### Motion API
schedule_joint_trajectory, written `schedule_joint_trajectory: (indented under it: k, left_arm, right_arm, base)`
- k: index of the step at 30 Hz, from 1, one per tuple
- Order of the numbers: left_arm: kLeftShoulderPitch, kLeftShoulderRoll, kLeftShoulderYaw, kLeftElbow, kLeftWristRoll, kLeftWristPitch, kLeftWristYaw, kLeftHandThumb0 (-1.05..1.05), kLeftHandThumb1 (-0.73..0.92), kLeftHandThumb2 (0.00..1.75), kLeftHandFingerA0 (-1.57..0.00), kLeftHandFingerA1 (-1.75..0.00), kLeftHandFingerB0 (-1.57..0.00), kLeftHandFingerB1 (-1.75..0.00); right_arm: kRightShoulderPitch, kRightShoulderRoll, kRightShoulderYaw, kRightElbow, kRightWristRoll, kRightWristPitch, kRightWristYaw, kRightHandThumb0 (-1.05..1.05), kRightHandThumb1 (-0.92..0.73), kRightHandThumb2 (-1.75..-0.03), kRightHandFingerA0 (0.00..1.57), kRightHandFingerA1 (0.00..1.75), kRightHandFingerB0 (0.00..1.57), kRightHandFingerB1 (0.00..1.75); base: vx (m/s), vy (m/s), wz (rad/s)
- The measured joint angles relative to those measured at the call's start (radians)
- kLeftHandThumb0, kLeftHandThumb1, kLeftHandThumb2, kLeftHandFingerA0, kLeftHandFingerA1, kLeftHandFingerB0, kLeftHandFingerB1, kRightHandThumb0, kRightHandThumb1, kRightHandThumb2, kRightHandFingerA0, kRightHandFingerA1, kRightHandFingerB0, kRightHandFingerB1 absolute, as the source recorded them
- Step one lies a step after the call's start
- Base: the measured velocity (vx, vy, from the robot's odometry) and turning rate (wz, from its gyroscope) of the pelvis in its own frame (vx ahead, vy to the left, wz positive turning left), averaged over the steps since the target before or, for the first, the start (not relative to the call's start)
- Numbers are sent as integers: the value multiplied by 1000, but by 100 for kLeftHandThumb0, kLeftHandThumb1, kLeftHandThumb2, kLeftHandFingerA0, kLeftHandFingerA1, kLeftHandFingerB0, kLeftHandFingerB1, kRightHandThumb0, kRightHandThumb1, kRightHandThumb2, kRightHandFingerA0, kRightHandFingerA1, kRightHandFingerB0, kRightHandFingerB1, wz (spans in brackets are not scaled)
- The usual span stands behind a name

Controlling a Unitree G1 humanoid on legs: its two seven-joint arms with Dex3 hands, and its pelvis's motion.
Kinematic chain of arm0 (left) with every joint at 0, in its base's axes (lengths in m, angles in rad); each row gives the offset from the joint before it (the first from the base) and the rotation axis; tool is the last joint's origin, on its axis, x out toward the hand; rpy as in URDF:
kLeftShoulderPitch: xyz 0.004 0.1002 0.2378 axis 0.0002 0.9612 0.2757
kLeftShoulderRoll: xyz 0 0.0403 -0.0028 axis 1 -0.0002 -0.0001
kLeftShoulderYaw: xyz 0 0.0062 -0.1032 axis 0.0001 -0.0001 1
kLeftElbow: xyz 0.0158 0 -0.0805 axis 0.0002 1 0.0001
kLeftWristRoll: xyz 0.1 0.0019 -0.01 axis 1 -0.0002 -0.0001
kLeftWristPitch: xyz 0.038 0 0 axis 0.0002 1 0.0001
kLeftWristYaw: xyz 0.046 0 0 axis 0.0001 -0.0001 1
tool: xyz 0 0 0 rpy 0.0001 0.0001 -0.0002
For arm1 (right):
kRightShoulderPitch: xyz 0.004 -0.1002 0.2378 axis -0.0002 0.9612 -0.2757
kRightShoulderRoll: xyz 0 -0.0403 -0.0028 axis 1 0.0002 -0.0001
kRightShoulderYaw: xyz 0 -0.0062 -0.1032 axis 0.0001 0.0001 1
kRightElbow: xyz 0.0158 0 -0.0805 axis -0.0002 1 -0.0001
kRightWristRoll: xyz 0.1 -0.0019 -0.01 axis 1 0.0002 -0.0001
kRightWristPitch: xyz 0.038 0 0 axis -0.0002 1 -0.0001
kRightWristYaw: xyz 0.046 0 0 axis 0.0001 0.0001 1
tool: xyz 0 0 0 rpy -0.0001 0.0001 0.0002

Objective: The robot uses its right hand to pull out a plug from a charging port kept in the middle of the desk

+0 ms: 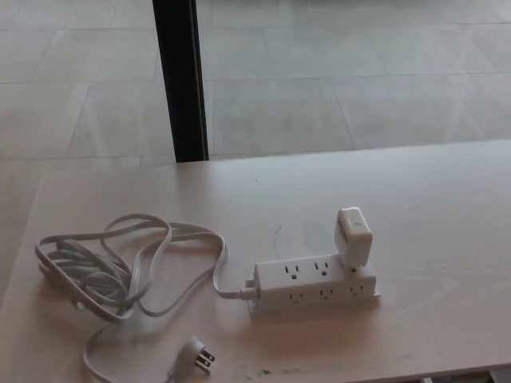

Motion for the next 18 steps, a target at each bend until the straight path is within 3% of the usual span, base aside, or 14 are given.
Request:
schedule_joint_trajectory:
  k: [2,3,5,6,8,9,10,11,12,14,15,16,17,18]
  left_arm:
    - [-5,9,19,13,-14,-4,-10,-60,44,82,-76,-77,-40,-51]
    - [-7,11,24,17,-20,-7,-14,-57,44,83,-74,-74,-41,-52]
    - [-7,12,28,20,-23,-8,-19,-58,44,82,-75,-77,-41,-52]
    - [-8,12,30,21,-24,-9,-21,-54,56,58,-79,-74,-48,-40]
    - [-13,12,33,23,-26,-9,-28,-55,56,57,-79,-79,-47,-39]
    - [-14,12,34,23,-26,-9,-29,-56,56,58,-74,-67,-46,-38]
    - [-16,12,34,24,-26,-9,-30,-62,47,83,-69,-69,-41,-51]
    - [-16,12,34,24,-26,-9,-30,-62,47,83,-69,-69,-41,-51]
    - [-16,12,34,24,-26,-9,-30,-54,56,57,-71,-59,-46,-38]
    - [-16,12,34,25,-26,-9,-30,-56,56,58,-70,-58,-45,-37]
    - [-16,12,34,25,-25,-9,-30,-55,56,57,-78,-79,-45,-38]
    - [-16,12,34,25,-25,-9,-30,-59,45,82,-76,-77,-40,-51]
    - [-15,12,34,25,-25,-9,-30,-54,56,58,-79,-73,-47,-39]
    - [-15,11,34,25,-25,-9,-30,-54,57,58,-73,-68,-47,-38]
  right_arm:
    - [-3,-9,-24,15,23,-9,7,-89,-21,-78,107,79,52,95]
    - [-5,-12,-30,20,34,-13,11,-99,-25,-78,101,65,38,99]
    - [-25,-15,-58,11,54,-12,19,-101,-25,-78,106,62,39,101]
    - [-42,-22,-75,-6,66,-9,23,-99,-26,-79,102,62,40,91]
    - [-82,-44,-112,-64,92,1,32,-102,-26,-77,103,60,46,89]
    - [-98,-53,-124,-92,102,5,35,-98,-28,-79,103,60,49,85]
    - [-118,-65,-137,-135,114,11,39,-105,-28,-77,117,57,56,77]
    - [-128,-70,-141,-162,119,14,41,-105,-28,-77,117,57,56,77]
    - [-141,-75,-144,-192,123,18,44,-103,-27,-75,121,60,59,69]
    - [-174,-82,-146,-270,137,31,51,-105,-37,-78,116,59,56,60]
    - [-195,-83,-144,-314,143,40,53,-91,-38,-83,109,66,48,58]
    - [-210,-83,-142,-348,147,48,55,-80,-42,-86,96,75,36,50]
    - [-228,-83,-137,-382,150,55,57,-82,-43,-69,94,78,34,43]
    - [-246,-83,-131,-413,154,62,59,-74,-54,-58,89,73,30,31]
  base:
    - [0,0,0]
    - [0,0,0]
    - [-9,2,-4]
    - [0,0,0]
    - [0,0,0]
    - [0,0,0]
    - [0,0,0]
    - [0,0,0]
    - [0,0,0]
    - [0,0,0]
    - [0,0,0]
    - [0,0,0]
    - [0,0,0]
    - [0,0,0]
